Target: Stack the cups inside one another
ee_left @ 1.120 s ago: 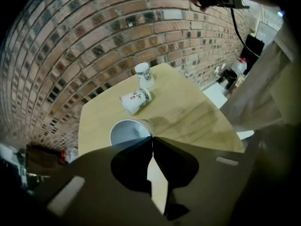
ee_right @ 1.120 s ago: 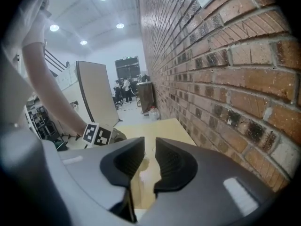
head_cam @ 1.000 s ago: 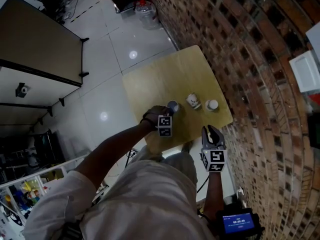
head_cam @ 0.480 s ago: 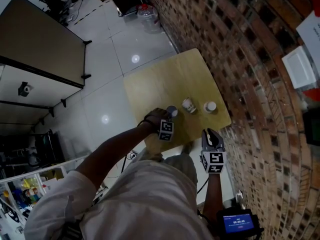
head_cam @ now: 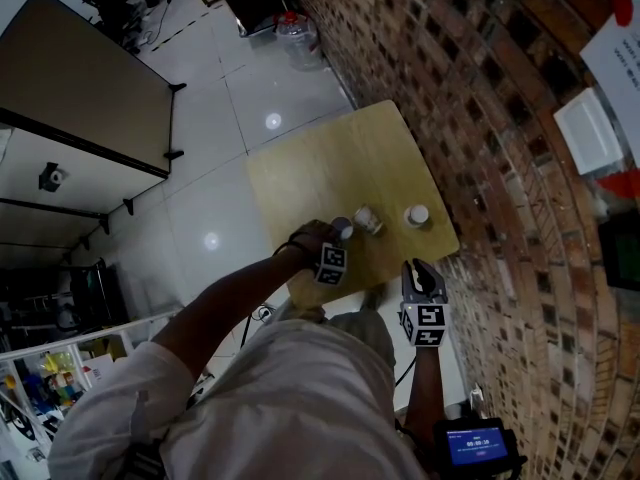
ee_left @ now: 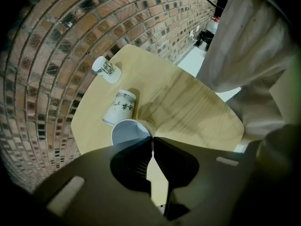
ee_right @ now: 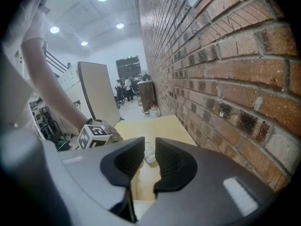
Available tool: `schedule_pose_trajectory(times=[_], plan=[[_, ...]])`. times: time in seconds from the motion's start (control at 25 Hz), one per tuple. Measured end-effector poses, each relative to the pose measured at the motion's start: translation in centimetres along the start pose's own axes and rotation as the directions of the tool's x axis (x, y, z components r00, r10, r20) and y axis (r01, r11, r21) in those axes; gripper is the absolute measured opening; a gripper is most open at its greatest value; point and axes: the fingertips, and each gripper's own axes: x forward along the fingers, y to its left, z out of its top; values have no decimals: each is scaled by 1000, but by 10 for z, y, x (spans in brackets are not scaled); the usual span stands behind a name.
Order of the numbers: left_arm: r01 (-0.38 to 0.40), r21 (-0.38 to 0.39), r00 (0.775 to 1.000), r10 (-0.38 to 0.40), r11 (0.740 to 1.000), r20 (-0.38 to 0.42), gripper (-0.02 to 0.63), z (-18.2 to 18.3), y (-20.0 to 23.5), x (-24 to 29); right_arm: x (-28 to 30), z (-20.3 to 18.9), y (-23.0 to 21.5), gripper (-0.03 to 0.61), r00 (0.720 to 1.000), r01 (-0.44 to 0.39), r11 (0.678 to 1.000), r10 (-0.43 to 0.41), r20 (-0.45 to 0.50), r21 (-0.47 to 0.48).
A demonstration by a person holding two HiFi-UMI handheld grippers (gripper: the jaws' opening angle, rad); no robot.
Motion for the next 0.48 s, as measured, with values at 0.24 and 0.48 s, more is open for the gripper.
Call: schedule_pose_trajectory(times=[0.24,0.48], plan=[[34,-52,999,-34,998,0,130,-1,-7,4,-3,-2,-5,77,1000,-8,1000,7,-3,-6],[-6,-213,998,19,977,60,181,0,-2,-23,-7,-1,-9,77,1000,-23,1000,23,-1,-19]])
